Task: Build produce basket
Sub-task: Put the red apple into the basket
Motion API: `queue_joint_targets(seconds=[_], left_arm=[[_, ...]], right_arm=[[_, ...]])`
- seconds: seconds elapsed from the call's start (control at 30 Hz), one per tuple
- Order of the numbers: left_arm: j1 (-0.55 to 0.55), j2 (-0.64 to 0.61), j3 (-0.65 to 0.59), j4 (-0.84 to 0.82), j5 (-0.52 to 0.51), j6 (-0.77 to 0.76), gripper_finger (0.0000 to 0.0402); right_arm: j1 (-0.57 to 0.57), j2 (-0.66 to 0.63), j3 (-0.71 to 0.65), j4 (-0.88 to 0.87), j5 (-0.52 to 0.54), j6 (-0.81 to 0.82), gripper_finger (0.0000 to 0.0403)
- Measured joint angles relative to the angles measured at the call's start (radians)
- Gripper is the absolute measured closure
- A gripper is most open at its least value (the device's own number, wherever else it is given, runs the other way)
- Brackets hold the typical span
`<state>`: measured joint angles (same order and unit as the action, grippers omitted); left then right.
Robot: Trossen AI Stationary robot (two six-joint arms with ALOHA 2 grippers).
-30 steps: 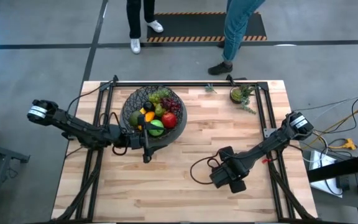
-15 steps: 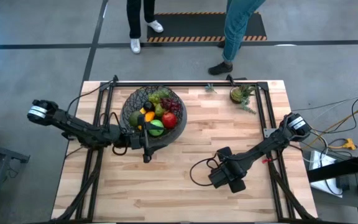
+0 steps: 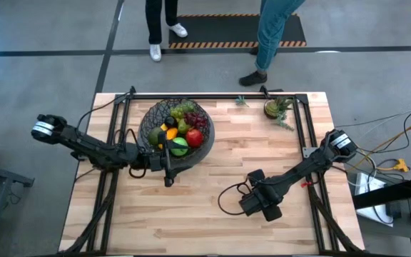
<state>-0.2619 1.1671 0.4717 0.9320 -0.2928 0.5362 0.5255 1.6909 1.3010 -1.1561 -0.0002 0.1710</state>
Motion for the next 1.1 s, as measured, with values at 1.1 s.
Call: queue_joint_targets(seconds=[1.1], left_arm=[[0.0,0.001,0.0,-0.004,0.0,0.001,0.0114]], right_arm=[[0.0,-0.01,-0.094,0.133,0.028,-0.067,0.0075]])
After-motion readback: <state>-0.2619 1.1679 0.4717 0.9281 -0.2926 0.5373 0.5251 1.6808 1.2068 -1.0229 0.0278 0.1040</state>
